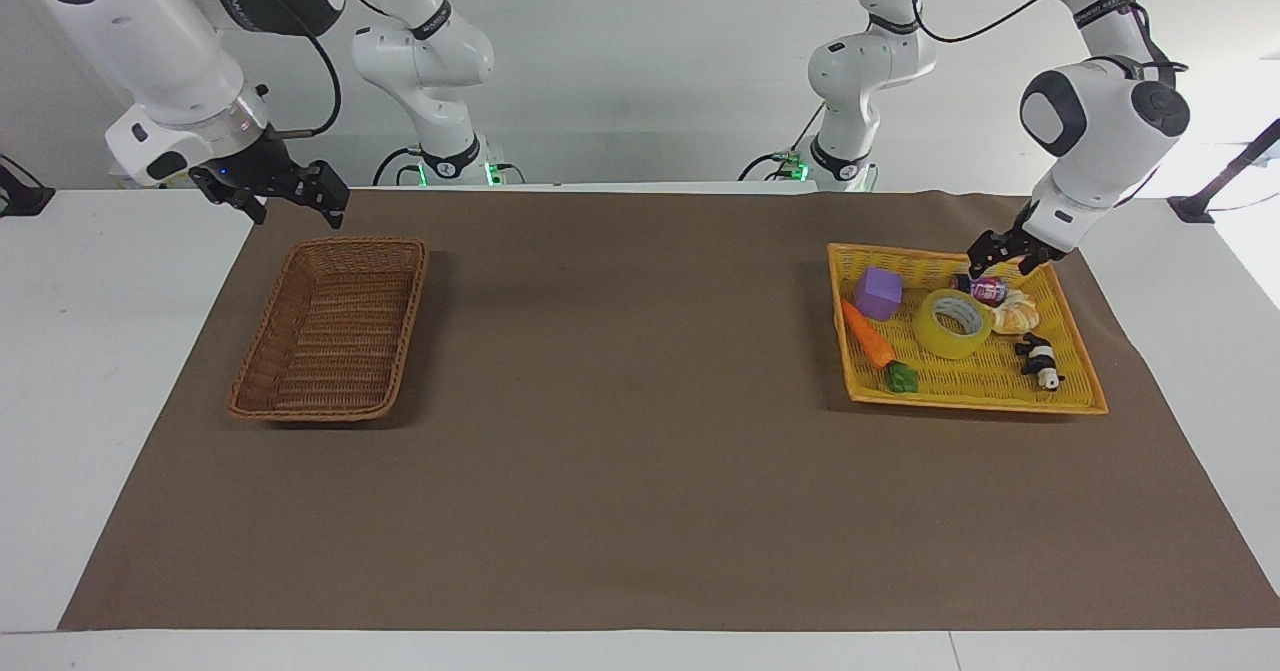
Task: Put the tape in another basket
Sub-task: 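Lower the left gripper into the yellow basket onto the yellow tape roll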
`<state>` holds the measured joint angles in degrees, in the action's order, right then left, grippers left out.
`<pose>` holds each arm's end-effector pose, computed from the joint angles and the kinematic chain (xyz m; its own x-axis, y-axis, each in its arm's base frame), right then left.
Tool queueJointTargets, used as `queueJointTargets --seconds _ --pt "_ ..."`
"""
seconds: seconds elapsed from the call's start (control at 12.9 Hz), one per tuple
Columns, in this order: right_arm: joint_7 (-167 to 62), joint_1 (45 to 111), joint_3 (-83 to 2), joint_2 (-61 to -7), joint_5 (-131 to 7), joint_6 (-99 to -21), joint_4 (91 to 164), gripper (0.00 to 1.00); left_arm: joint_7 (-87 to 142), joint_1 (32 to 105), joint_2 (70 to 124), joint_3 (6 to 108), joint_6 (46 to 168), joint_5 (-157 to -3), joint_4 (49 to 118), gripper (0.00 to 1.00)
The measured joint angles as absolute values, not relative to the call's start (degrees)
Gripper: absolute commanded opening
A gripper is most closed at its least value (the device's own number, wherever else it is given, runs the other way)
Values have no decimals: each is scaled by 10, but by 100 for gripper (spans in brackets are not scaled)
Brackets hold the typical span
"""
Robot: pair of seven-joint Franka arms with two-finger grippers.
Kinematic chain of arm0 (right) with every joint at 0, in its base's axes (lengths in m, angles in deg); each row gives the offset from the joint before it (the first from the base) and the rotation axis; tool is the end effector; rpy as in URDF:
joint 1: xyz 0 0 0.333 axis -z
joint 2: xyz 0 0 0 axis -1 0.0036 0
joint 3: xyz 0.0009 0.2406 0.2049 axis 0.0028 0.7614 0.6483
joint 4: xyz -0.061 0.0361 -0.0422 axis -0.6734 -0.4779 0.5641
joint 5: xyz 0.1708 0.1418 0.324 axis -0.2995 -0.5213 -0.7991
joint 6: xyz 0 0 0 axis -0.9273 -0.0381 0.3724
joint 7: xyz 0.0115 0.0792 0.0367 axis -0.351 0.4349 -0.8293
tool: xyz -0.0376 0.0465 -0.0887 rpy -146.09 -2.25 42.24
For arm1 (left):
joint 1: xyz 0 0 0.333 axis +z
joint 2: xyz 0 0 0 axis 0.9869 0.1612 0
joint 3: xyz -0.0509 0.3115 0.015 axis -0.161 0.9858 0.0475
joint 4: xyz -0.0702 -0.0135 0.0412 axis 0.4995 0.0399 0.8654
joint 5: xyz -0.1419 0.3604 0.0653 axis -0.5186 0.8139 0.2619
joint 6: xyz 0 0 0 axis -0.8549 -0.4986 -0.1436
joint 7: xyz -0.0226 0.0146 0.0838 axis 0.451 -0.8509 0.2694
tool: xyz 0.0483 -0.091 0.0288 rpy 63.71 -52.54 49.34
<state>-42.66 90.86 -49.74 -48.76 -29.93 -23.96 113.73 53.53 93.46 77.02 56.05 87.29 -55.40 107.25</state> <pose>0.5401 -0.0315 0.6043 0.9825 -0.0824 -0.1671 -0.0781 -0.9964 0.0322 0.4656 0.0711 0.4044 0.9963 -0.0265 -0.0813 -0.0261 -0.9996 0.0058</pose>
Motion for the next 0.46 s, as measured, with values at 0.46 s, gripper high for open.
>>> queueJointTargets --seconds 0.46 --pt "-427 909 -497 -488 -299 -240 1137 100 535 935 787 560 887 -554 1073 62"
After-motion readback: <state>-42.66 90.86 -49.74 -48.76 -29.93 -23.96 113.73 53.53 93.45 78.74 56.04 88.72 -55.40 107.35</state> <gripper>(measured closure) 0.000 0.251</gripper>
